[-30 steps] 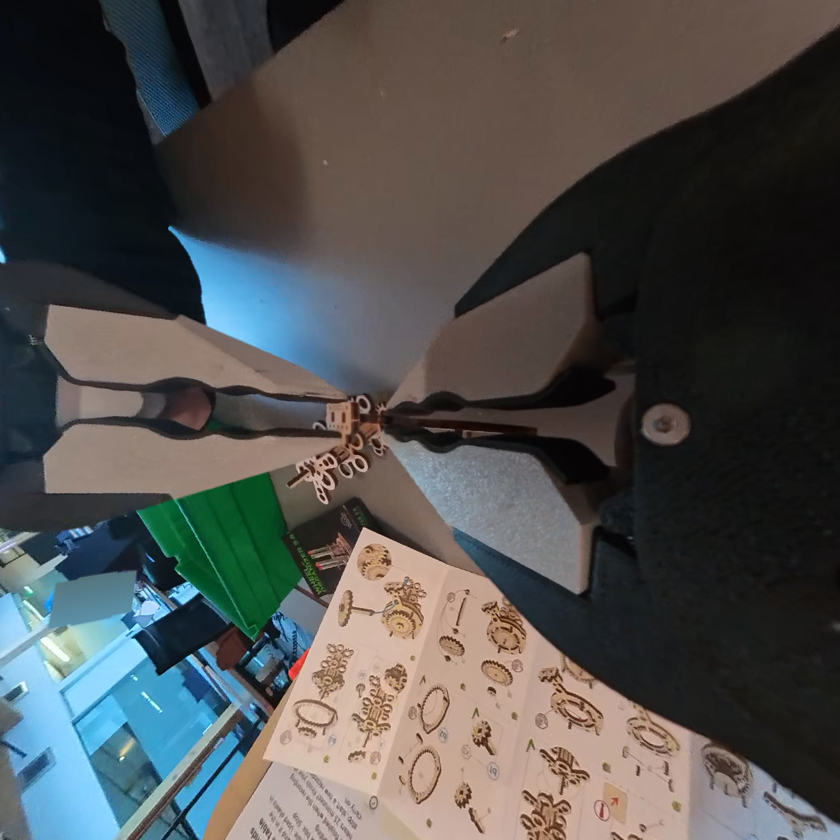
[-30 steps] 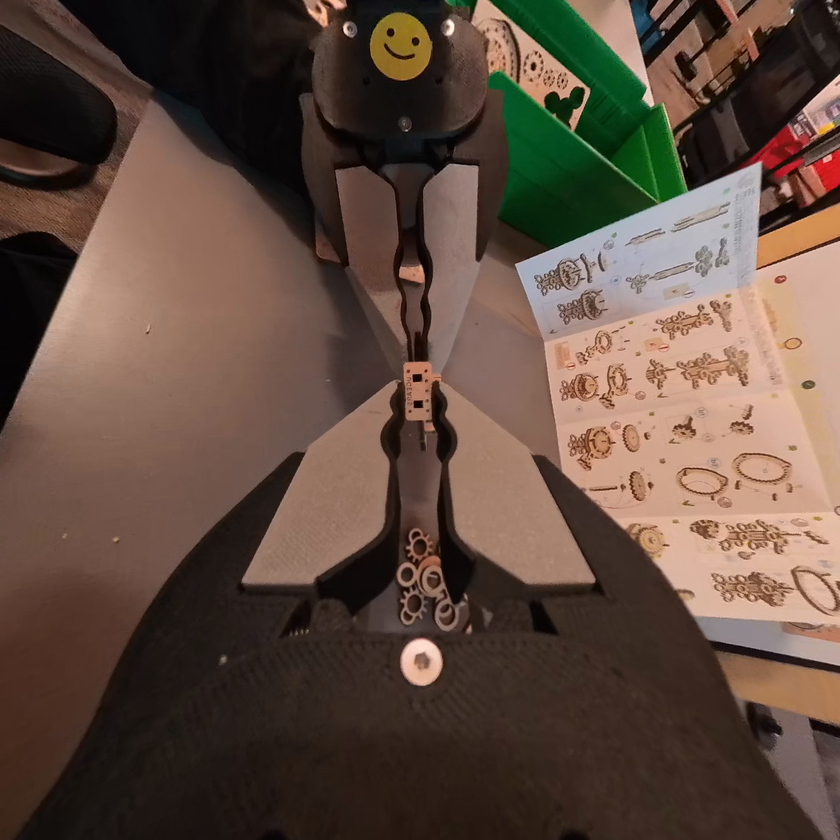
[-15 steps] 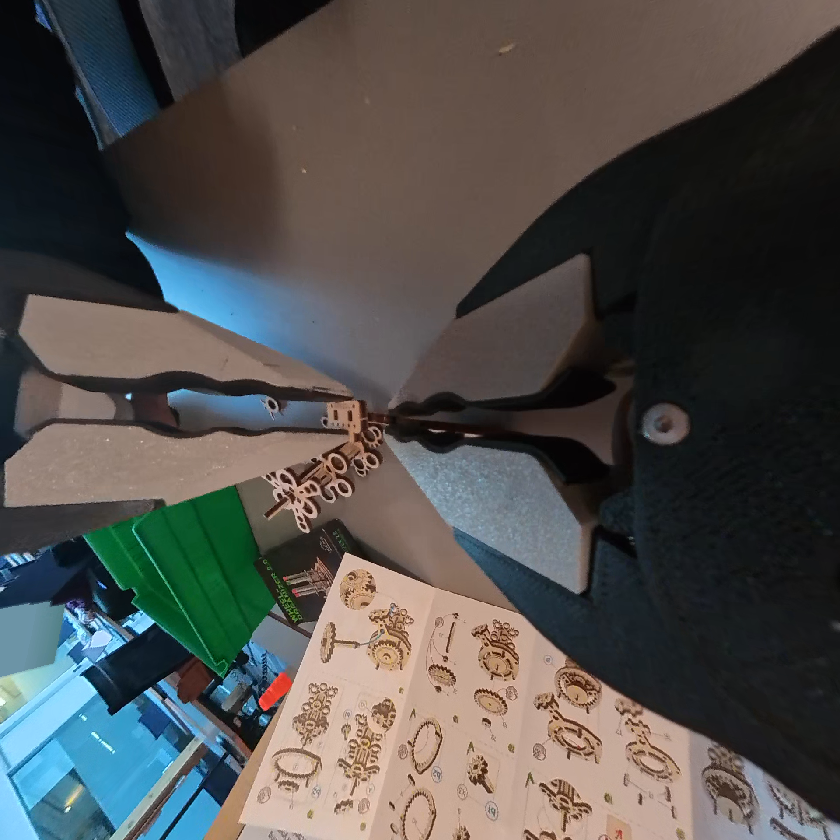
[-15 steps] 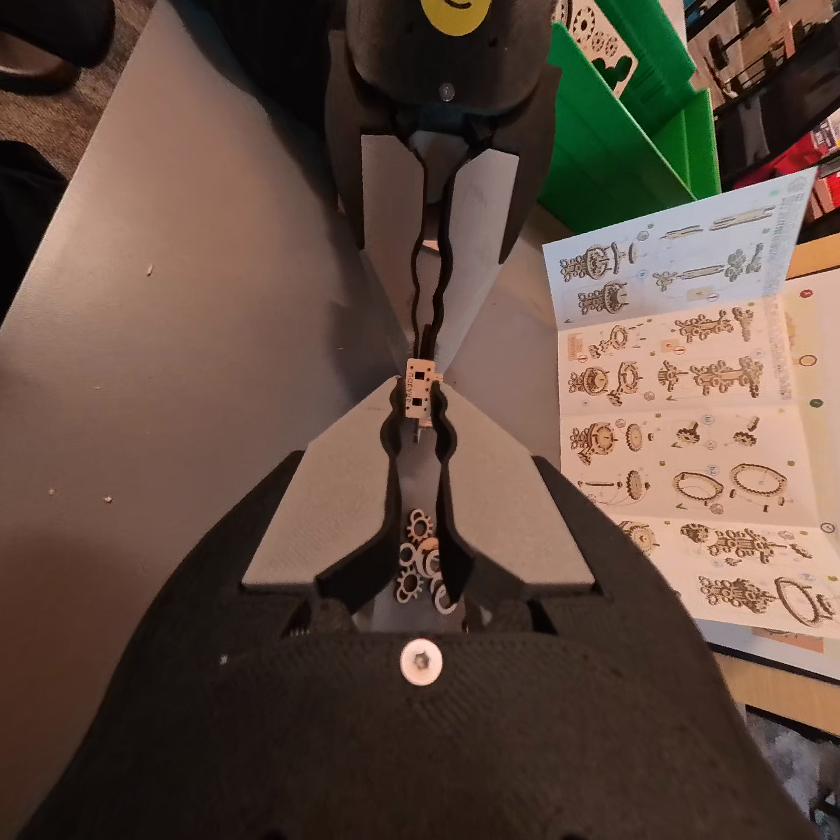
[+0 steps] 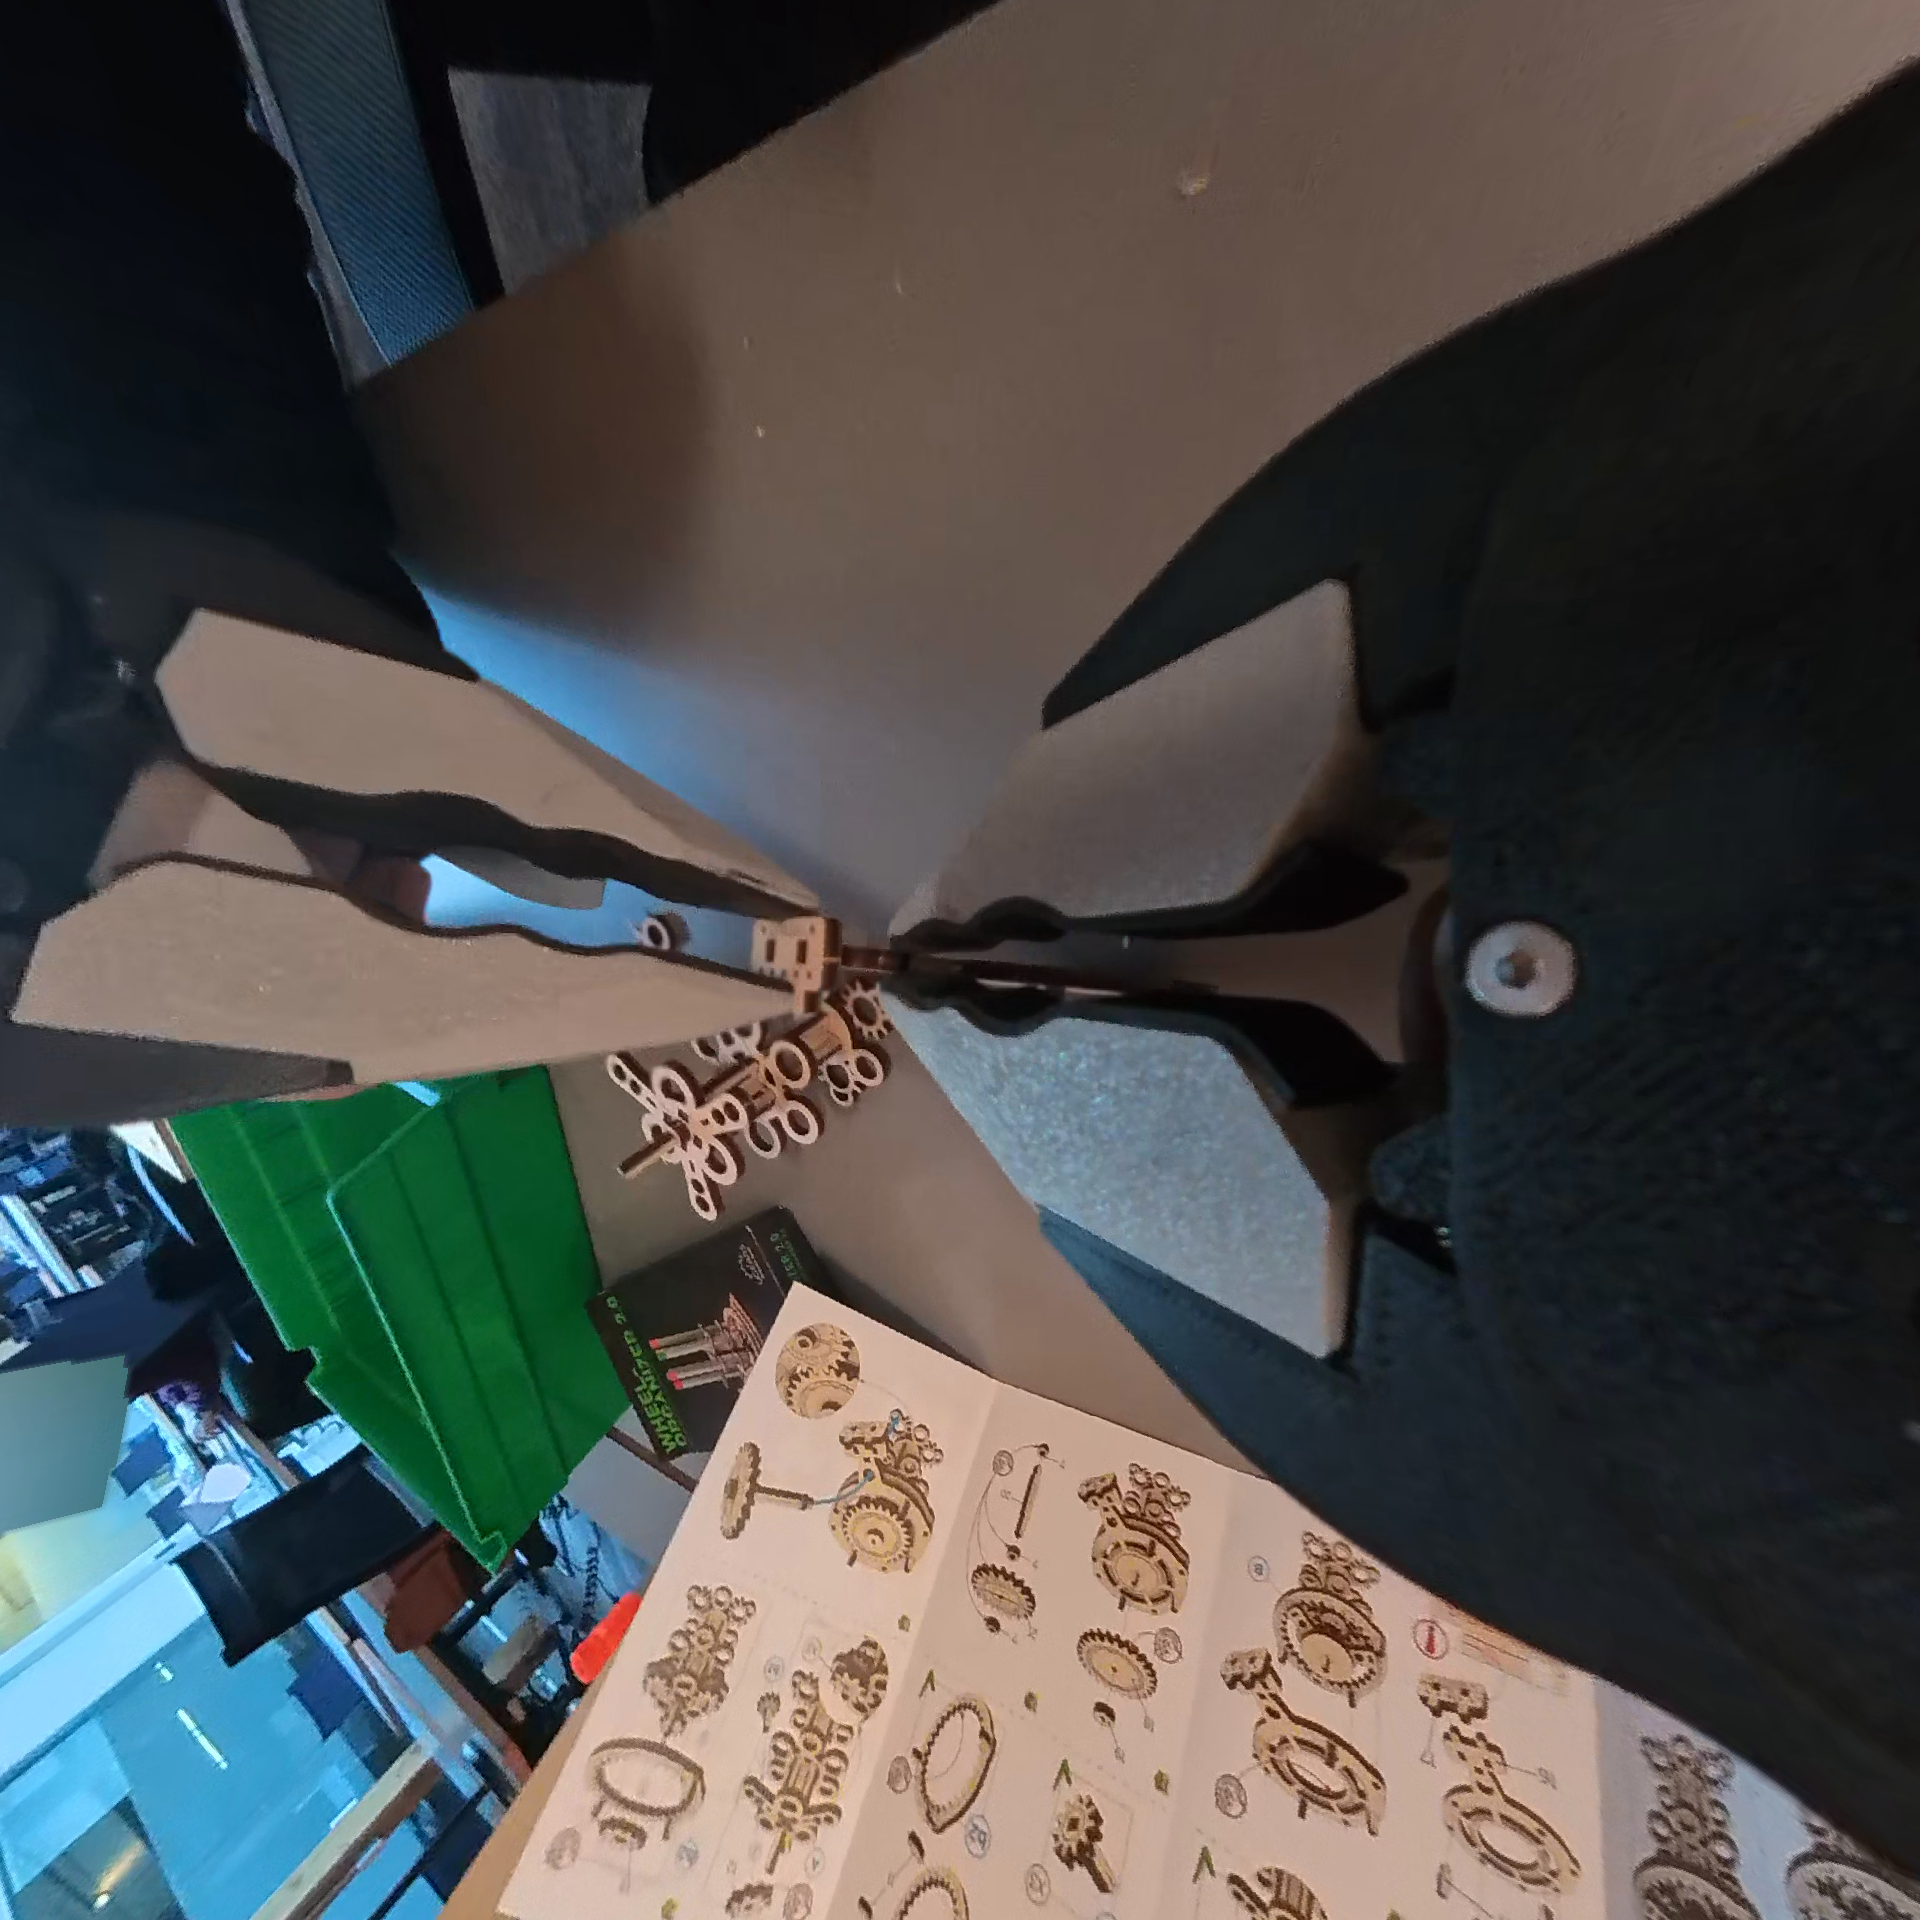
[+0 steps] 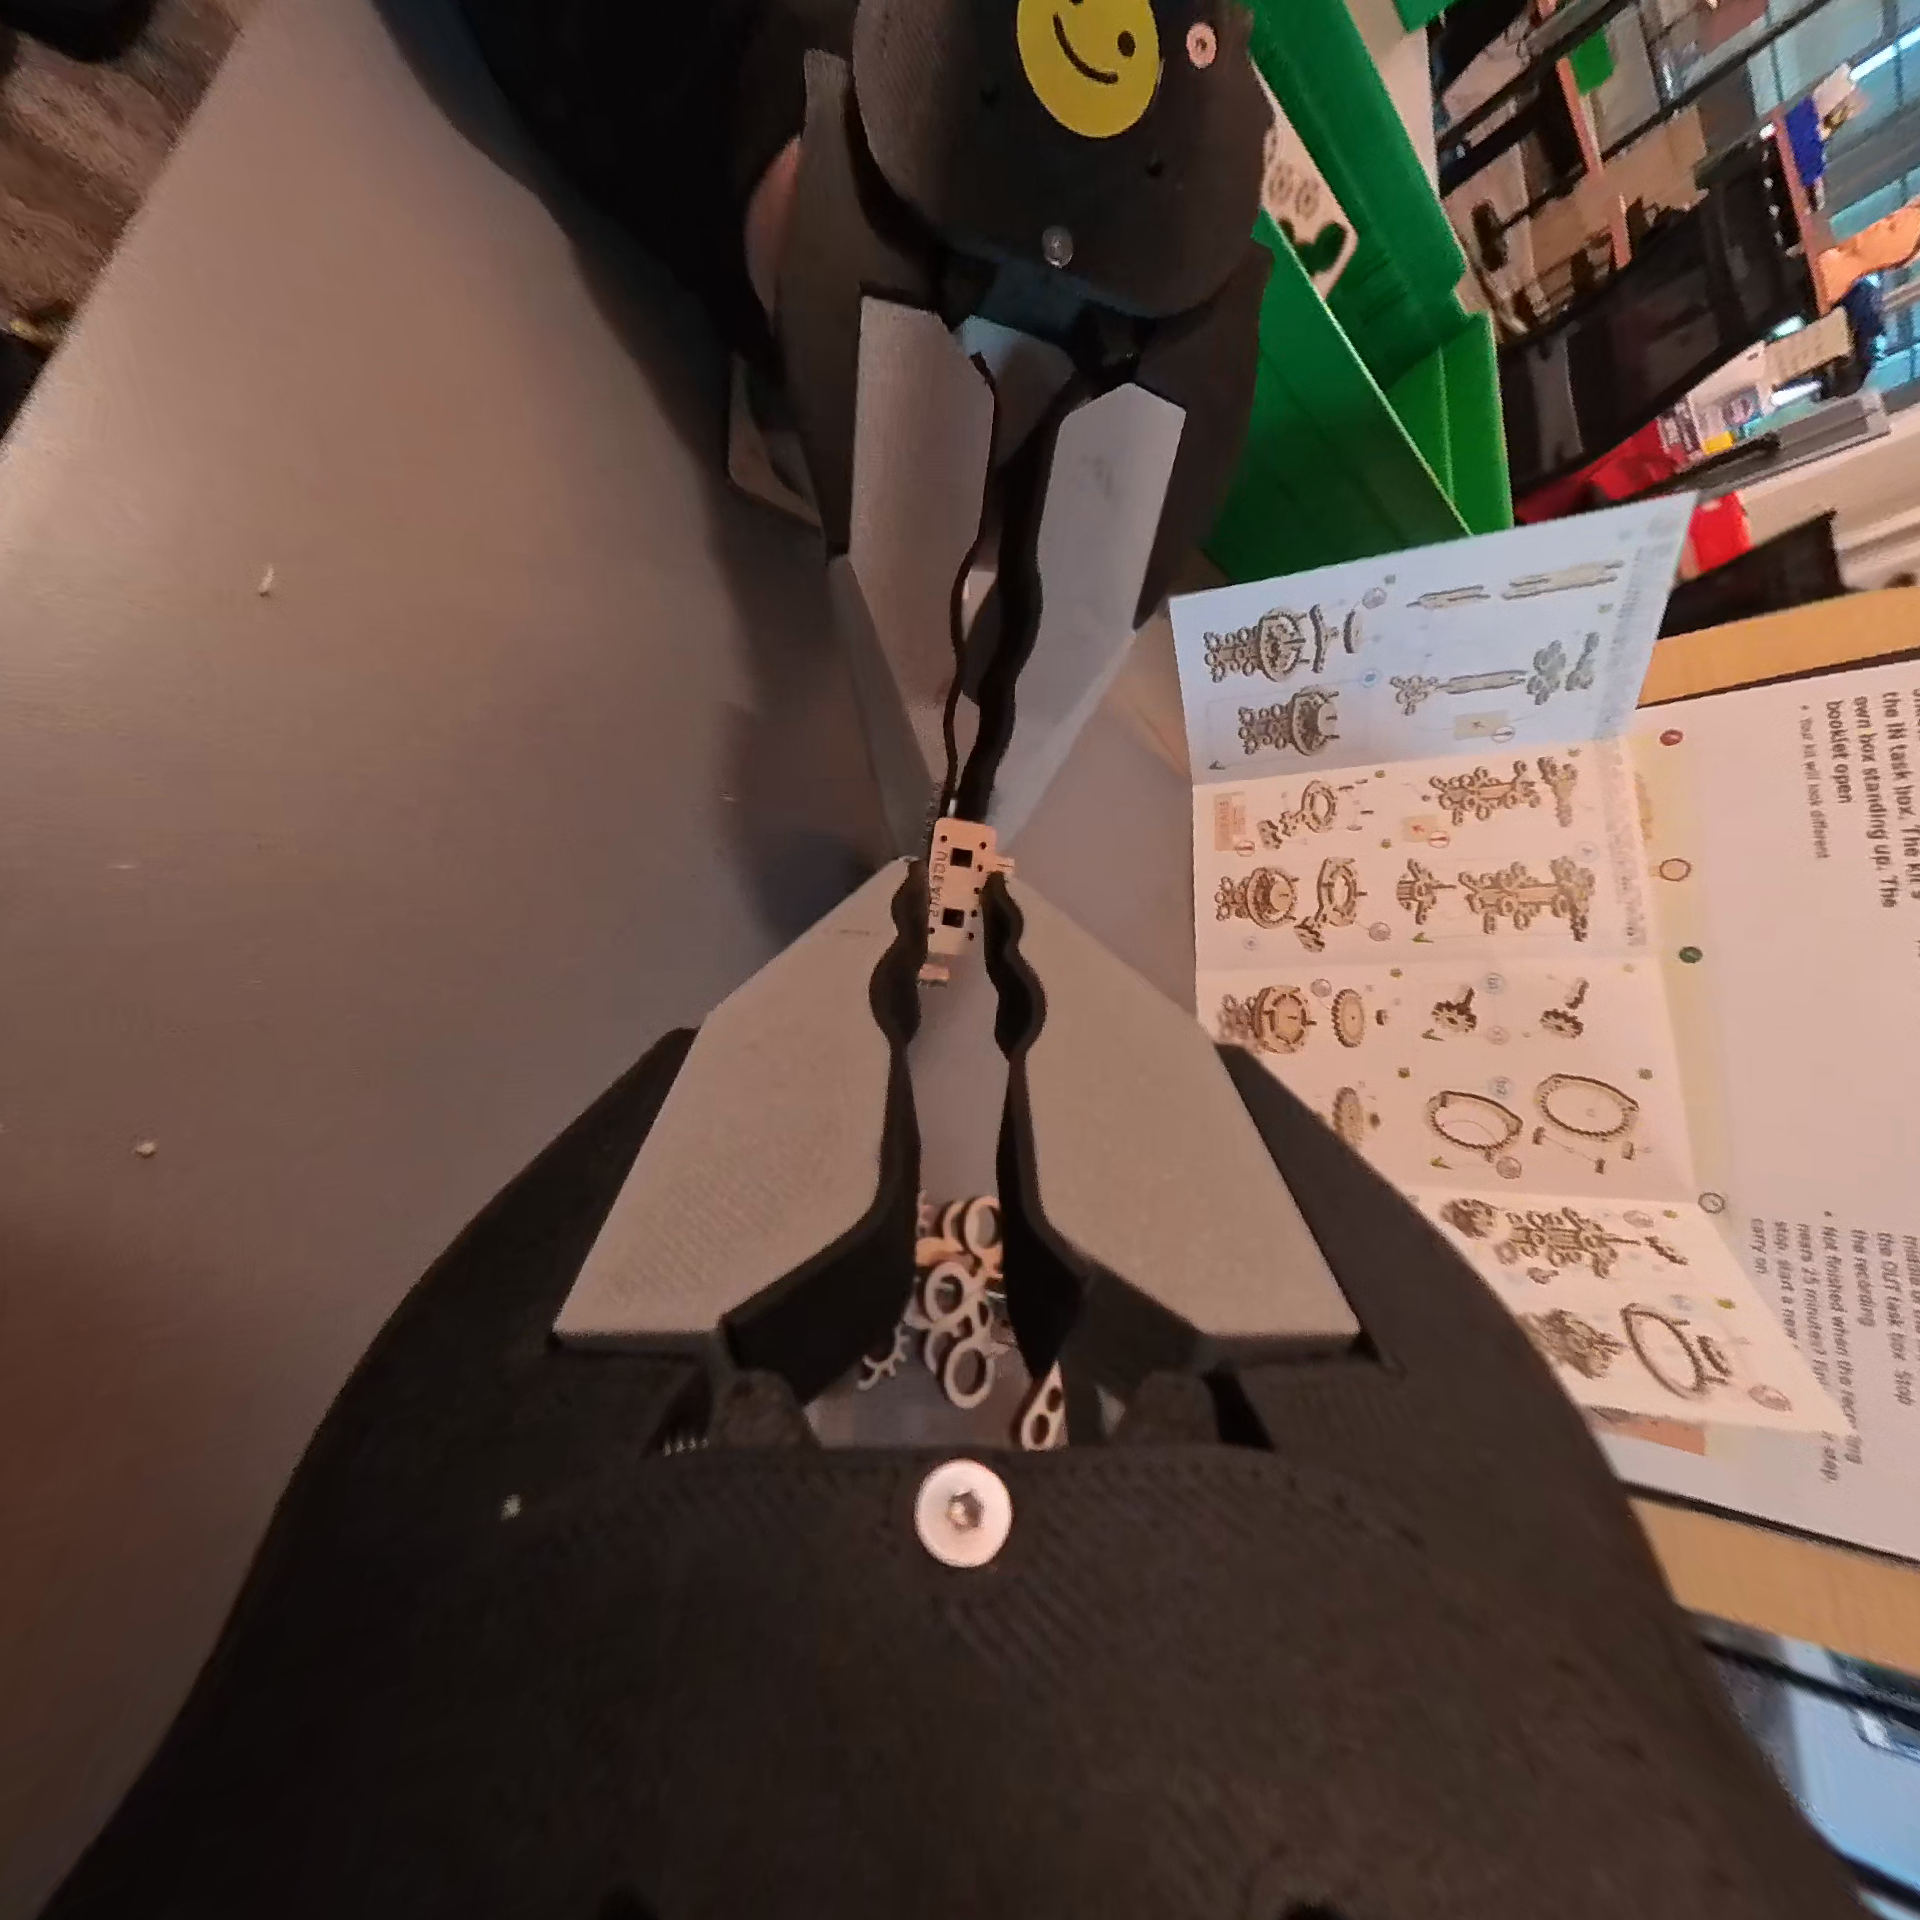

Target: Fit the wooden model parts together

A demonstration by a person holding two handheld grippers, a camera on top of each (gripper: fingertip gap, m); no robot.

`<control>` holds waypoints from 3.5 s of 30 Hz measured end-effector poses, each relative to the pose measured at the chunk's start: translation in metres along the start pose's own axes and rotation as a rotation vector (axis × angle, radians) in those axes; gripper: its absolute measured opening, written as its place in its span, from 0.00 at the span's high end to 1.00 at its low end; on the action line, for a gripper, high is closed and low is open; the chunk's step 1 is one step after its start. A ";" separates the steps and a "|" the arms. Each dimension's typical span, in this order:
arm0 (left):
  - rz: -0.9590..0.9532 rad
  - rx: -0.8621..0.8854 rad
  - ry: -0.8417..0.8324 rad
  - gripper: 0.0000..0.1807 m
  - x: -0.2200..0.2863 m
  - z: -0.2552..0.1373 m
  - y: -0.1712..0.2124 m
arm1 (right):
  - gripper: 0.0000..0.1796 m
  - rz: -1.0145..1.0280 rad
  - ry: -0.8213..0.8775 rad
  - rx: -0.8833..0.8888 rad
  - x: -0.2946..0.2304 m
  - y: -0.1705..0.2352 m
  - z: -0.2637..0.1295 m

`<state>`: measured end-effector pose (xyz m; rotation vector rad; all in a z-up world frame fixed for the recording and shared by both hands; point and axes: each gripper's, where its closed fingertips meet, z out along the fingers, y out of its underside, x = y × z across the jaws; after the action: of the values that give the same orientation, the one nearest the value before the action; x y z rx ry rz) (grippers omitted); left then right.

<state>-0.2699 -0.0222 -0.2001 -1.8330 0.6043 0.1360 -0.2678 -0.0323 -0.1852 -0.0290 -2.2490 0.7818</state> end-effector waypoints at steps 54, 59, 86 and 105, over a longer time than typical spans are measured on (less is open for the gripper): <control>-0.239 0.039 0.121 1.00 -0.003 -0.006 -0.004 | 0.96 0.217 -0.079 0.089 0.010 -0.007 0.002; -0.368 0.049 0.142 1.00 -0.010 -0.006 -0.003 | 0.96 0.446 -0.209 0.102 0.018 -0.004 0.005; -1.000 0.328 0.215 1.00 -0.049 -0.026 -0.006 | 0.96 0.878 -0.504 0.141 0.063 -0.010 0.028; -0.943 0.509 0.146 1.00 -0.072 -0.052 -0.030 | 0.95 0.730 -0.219 0.385 0.095 -0.033 0.005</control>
<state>-0.3283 -0.0389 -0.1284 -1.4594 -0.1708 -0.7212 -0.3332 -0.0380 -0.1089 -0.6332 -2.2456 1.6590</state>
